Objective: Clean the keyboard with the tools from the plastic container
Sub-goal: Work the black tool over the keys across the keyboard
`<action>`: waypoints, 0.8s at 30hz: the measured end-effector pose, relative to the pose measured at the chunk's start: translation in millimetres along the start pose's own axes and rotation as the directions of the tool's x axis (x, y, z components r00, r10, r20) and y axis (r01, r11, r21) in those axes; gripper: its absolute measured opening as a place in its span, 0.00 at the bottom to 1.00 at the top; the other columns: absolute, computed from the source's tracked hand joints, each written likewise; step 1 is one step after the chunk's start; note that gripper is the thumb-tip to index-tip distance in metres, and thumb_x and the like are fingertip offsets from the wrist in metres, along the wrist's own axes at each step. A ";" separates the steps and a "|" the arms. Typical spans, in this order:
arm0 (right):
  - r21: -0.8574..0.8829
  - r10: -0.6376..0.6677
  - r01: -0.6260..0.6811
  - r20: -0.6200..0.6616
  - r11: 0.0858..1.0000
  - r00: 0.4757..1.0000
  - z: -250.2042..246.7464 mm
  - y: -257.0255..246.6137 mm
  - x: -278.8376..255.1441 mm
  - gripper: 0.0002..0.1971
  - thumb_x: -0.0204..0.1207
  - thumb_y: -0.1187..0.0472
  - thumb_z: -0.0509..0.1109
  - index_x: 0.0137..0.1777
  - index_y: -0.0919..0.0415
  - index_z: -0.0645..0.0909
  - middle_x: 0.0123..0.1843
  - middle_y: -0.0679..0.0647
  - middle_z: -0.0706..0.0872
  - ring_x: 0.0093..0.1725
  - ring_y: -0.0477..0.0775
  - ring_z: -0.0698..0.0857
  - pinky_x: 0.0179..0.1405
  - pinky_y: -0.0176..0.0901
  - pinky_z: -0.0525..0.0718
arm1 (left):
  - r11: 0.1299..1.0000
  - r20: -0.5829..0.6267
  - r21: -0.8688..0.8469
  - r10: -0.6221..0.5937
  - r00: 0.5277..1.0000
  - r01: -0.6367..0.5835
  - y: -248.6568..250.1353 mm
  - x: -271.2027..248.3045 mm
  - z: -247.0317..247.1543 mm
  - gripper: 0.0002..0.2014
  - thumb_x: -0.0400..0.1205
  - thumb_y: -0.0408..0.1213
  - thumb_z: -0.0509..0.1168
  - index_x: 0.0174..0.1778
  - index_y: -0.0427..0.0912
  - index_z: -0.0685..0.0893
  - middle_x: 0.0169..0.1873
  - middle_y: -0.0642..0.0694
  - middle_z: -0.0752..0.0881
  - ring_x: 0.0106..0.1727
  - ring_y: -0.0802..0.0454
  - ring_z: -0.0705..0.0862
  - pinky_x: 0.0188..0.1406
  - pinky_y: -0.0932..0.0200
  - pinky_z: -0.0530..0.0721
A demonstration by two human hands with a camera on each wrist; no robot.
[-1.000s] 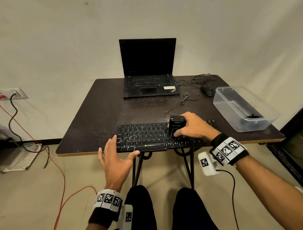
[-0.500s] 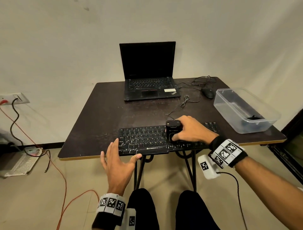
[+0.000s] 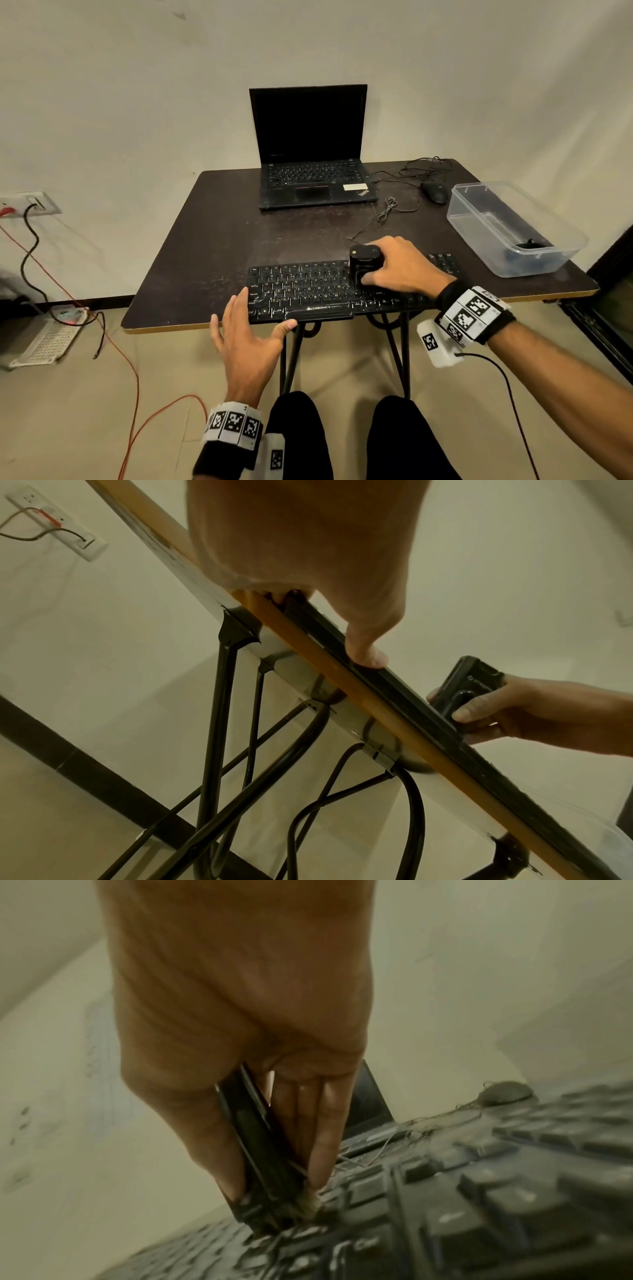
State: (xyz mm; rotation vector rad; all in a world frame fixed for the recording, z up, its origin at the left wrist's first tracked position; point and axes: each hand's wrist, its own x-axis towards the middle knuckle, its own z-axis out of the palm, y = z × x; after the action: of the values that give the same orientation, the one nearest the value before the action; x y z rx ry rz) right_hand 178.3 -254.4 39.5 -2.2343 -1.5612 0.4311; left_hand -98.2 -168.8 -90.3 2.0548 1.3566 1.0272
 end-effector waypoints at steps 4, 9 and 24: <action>0.010 0.006 -0.007 0.047 1.000 0.999 -4.6 -2.1 3.0 0.11 0.65 0.54 0.86 0.44 0.52 0.88 0.42 0.49 0.93 0.45 0.55 0.91 0.50 0.51 0.90 | 1.000 -0.005 0.006 0.003 1.000 -0.003 -0.2 -0.7 0.7 0.54 0.68 0.75 0.67 0.88 0.48 0.66 0.85 0.46 0.71 0.90 0.56 0.59 0.90 0.51 0.33; 0.004 -0.013 0.013 -0.004 1.000 1.000 3.7 -5.3 2.8 0.12 0.64 0.52 0.83 0.46 0.50 0.89 0.40 0.46 0.93 0.43 0.54 0.91 0.50 0.51 0.90 | 1.000 0.003 0.005 0.001 1.000 -0.001 0.3 -1.1 0.5 0.55 0.68 0.75 0.67 0.88 0.48 0.66 0.86 0.46 0.71 0.90 0.56 0.58 0.90 0.51 0.34; -0.018 -0.017 0.015 -0.115 1.000 0.993 11.8 -9.8 8.0 0.07 0.68 0.57 0.81 0.42 0.48 0.85 0.37 0.45 0.88 0.42 0.59 0.87 0.45 0.48 0.84 | 1.000 0.008 0.028 0.010 1.000 -0.010 -2.1 0.0 0.8 0.54 0.69 0.76 0.66 0.88 0.48 0.65 0.85 0.47 0.72 0.90 0.56 0.59 0.89 0.53 0.33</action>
State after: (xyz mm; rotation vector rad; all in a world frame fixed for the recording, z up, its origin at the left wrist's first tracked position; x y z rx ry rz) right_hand 167.5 -242.2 33.4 -2.2163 -1.5282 0.2797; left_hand -98.7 -167.9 -92.3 2.0854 1.3655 1.0093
